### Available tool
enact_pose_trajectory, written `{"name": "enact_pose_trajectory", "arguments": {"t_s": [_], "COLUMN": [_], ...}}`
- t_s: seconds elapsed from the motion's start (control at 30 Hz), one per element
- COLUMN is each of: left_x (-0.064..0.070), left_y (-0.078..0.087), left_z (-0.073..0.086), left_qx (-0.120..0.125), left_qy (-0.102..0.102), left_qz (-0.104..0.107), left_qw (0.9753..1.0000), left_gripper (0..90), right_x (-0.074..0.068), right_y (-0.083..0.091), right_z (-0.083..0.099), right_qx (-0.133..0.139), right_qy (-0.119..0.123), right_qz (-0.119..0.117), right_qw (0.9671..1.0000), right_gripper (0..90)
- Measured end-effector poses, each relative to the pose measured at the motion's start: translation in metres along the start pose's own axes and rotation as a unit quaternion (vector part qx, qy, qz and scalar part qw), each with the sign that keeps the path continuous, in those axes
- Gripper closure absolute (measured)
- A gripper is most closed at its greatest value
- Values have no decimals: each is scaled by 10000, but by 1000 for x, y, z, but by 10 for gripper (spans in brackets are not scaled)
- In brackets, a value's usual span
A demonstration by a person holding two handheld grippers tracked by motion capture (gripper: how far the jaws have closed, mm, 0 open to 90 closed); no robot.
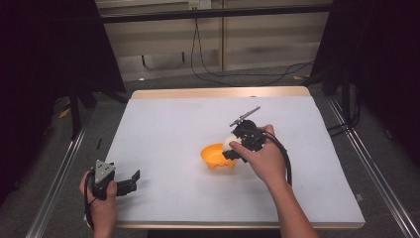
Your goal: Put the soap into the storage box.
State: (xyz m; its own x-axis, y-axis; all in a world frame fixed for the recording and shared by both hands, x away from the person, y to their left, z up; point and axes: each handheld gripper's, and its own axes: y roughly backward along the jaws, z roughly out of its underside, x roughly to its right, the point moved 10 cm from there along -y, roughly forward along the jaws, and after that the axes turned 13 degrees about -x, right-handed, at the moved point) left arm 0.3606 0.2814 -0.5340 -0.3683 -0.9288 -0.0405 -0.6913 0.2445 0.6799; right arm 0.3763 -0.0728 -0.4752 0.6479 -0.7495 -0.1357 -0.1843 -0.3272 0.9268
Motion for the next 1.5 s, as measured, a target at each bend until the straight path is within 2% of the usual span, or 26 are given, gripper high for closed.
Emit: {"name": "enact_pose_trajectory", "arguments": {"t_s": [0.2,0.33,0.63,1.1,1.27,1.5], "left_x": [0,0,0,0,-1,0], "left_y": [0,0,0,0,0,0], "left_z": [0,0,0,0,0,0], "left_qx": [-7,-25,-27,-37,-37,-40], "left_qy": [-3,-24,-7,0,2,-4], "left_qz": [8,13,6,12,16,14], "left_qw": [10000,10000,10000,10000,10000,10000], "left_gripper": [24,23,23,22,21,21], "right_x": [-2,-9,-15,-15,-11,-12], "right_y": [-2,-9,-20,-37,-40,-43], "right_z": [-6,-10,-16,-17,-15,-15], "right_qx": [-20,-78,-147,-269,-328,-287], "right_qy": [27,72,18,-143,-214,-265], "right_qz": [-9,-60,-115,-134,-132,-219], "right_qw": [10000,9999,9998,9994,9991,9990], "right_gripper": [241,241,240,240,239,238]}}
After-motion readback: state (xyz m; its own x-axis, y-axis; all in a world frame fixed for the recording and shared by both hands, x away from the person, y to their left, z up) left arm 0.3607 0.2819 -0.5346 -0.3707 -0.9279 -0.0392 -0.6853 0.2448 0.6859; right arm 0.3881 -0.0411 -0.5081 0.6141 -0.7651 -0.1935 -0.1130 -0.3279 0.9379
